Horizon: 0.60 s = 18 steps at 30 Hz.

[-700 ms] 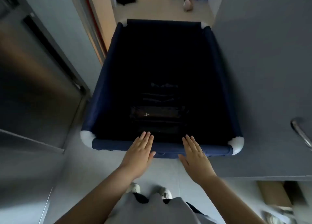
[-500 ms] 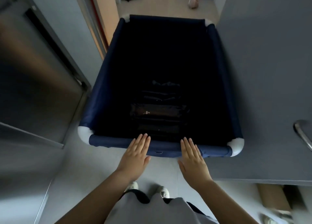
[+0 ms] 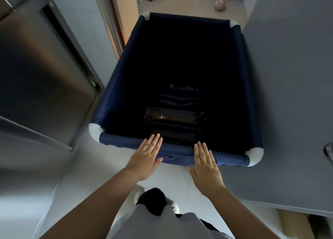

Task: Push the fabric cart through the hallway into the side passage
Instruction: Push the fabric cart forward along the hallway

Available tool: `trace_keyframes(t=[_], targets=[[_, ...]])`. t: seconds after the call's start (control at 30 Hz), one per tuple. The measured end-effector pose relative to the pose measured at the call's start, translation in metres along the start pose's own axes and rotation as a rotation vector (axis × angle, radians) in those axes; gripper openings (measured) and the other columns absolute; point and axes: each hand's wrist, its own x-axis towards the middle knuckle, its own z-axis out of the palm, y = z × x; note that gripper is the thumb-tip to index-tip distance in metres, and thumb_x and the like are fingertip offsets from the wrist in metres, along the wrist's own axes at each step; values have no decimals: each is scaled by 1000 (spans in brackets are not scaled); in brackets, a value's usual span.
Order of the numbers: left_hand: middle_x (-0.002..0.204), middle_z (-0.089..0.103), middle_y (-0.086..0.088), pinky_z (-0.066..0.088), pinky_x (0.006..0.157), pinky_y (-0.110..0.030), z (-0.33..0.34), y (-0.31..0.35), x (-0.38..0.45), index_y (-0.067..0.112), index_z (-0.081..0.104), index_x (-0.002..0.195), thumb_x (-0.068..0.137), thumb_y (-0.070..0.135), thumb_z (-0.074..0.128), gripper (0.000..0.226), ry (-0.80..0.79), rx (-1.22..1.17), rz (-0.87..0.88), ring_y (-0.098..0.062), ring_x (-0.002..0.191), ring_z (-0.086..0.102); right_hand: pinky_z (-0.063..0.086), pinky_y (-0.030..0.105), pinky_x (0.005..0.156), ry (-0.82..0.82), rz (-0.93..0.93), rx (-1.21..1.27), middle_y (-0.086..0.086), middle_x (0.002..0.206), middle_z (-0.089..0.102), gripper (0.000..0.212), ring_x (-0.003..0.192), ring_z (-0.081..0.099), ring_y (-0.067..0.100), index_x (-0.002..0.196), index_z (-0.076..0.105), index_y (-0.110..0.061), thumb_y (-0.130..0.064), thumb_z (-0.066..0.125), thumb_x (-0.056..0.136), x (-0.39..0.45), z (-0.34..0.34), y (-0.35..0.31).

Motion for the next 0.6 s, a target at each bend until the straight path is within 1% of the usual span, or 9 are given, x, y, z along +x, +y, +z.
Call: trace_keyframes(t=[0.07, 0.23, 0.37, 0.43, 0.47, 0.5, 0.53, 0.57, 0.6], targets=[[152, -18, -3, -13, 113, -33, -1, -3, 10, 14, -18, 139, 97, 43, 21, 64, 4, -17, -7, -18, 136, -23, -11, 35, 115, 4, -6, -12, 8, 156, -11, 74, 139, -21, 21, 137, -28, -12, -41, 27, 96, 10, -2, 4], [148, -24, 0, -12, 113, -32, -9, -12, 38, 15, -23, 137, 97, 43, 19, 64, -2, -36, -9, -15, 136, -24, -8, 36, 115, -1, -17, -8, 11, 157, -6, 73, 143, -12, 25, 140, -19, -9, -40, 31, 96, 40, -11, 14], [148, -26, -1, -11, 114, -33, -16, -19, 64, 15, -23, 138, 97, 44, 17, 65, -11, -49, -2, -16, 135, -26, -10, 35, 115, -40, 2, 3, 8, 157, -11, 74, 141, -20, 20, 138, -25, -13, -43, 26, 95, 69, -14, 25], [149, -26, -1, -13, 114, -33, -19, -25, 79, 15, -25, 138, 97, 44, 17, 65, -12, -51, 4, -17, 135, -27, -10, 35, 115, -61, 17, 0, 8, 157, -13, 74, 139, -23, 21, 136, -29, -14, -43, 24, 94, 85, -18, 30], [149, -25, -1, -14, 113, -33, -21, -28, 86, 16, -25, 137, 97, 44, 17, 65, -7, -55, 9, -17, 135, -28, -9, 36, 115, -75, 26, -9, 9, 157, -11, 75, 139, -22, 22, 137, -27, -13, -43, 26, 94, 94, -22, 31], [150, -24, -1, -15, 112, -33, -22, -32, 95, 16, -25, 137, 97, 44, 17, 65, -2, -55, 18, -18, 135, -28, -5, 40, 116, -69, 35, -27, 10, 157, -4, 77, 141, -15, 25, 140, -20, -9, -42, 33, 94, 103, -26, 33], [150, -23, -1, -16, 112, -34, -24, -36, 103, 16, -25, 137, 96, 45, 18, 66, -5, -51, 27, -18, 135, -28, 4, 44, 115, -55, 40, -45, 14, 156, 8, 80, 143, 0, 28, 144, -5, -5, -41, 44, 91, 112, -32, 34], [150, -23, -1, -16, 111, -35, -26, -40, 111, 16, -25, 137, 96, 45, 19, 66, -11, -50, 32, -19, 134, -28, 15, 45, 114, -35, 35, -46, 16, 152, 24, 82, 141, 18, 31, 144, 14, -1, -39, 57, 86, 120, -37, 35], [150, -23, -1, -16, 112, -35, -27, -44, 119, 17, -26, 137, 96, 45, 20, 67, -7, -48, 35, -19, 134, -29, 23, 42, 112, -12, 24, -45, 16, 147, 35, 81, 136, 31, 32, 140, 28, 1, -38, 66, 80, 128, -41, 36]])
